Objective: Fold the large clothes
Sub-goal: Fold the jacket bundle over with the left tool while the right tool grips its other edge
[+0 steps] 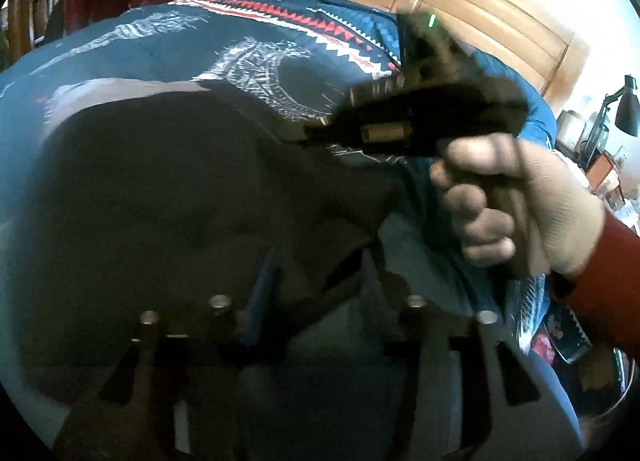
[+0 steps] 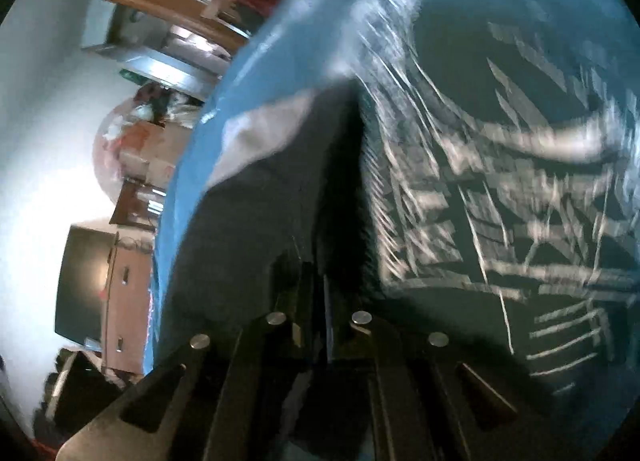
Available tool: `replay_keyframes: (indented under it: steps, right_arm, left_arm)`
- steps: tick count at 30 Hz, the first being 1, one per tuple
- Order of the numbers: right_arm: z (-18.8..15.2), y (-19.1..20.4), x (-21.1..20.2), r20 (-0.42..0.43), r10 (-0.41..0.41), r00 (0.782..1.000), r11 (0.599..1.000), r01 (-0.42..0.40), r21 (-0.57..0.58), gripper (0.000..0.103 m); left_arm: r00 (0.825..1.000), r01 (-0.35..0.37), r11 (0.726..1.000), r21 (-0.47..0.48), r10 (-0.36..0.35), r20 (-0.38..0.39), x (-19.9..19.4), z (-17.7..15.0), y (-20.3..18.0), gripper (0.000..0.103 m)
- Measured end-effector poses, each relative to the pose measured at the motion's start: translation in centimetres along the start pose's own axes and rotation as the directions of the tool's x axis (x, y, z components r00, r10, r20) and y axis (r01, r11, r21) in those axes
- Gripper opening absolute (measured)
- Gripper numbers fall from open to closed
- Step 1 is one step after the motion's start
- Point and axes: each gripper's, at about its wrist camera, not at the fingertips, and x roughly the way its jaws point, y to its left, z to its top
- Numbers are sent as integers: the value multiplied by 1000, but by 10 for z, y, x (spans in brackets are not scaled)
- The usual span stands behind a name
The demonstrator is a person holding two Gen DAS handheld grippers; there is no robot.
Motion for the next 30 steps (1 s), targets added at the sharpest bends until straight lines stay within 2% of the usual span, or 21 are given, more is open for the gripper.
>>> replay_keyframes:
  steps: [1,3,4,5,7,8,11,13,17,19,20,21,22,24,25,26,28,30]
  right_arm:
    - [0,-6,9,-37,3,999,1000,-3,6,5]
    - [3,-14,11,-40,10,999,999,-9,31,7]
    - [5,-15,8,-38,20,999,999,-18,41,11]
    - [5,-15,4,-36,32,999,998,-30,46,22]
    - [-5,-5,-14,-35,57,998,998,-56,21,38]
    - [-14,-2,-23,-36,67,997,998,-66,12,47]
    - [-43,12,-36,-61,62,996,998,-63,-17,50]
    - [-59,19,-35,-82,62,995,998,-64,-28,52]
    - [-70,32,-28,-65,22,998,998,-26,-63,52]
    - [-70,38,-28,-53,26,998,997,-30,-71,51]
    - [-72,42,-28,-50,24,998,996,-28,-82,32]
    - [-74,46,-27,-47,9,999,995,-13,-100,7]
    - [-77,46,-29,-43,-18,999,994,13,-111,6]
    - [-81,37,-34,-34,-68,997,993,64,-101,4]
    - [-83,30,-38,-27,-80,996,993,77,-90,3]
    - [-85,21,-39,-35,-57,998,996,55,-68,3]
    - [-90,18,-31,-63,-53,997,996,48,-72,3]
    - [-93,24,-29,-53,-75,996,992,69,-104,4]
  left_arm:
    - [1000,-14,1000,-25,14,7,-11,-5,4,50]
    - [999,-40,998,-46,41,33,-27,-9,12,50]
    - [996,-59,997,-45,61,58,-42,-12,15,50]
    - [991,-95,995,-37,98,86,-60,-17,18,51]
    - [977,-172,985,-28,175,123,-86,-34,27,63]
    - [970,-206,978,-36,208,126,-93,-44,37,72]
    - [961,-259,962,-84,266,74,-84,-57,71,74]
    - [960,-269,958,-96,275,54,-73,-61,81,74]
    - [959,-271,956,-115,279,56,-48,-46,90,74]
    - [951,-299,948,-109,306,54,-34,-35,96,74]
    - [950,-304,947,-103,310,48,-33,-35,99,76]
    - [949,-311,947,-83,315,28,-24,-31,104,76]
    - [943,-332,942,-57,333,11,-23,-32,104,73]
    - [924,-381,924,39,382,-8,-34,-38,98,54]
    - [896,-439,890,125,444,-14,-38,-46,95,53]
    - [887,-450,875,179,462,-28,-37,-54,95,57]
    - [887,-434,876,213,457,-70,-30,-70,101,59]
    - [901,-416,894,166,430,-53,-40,-68,101,59]
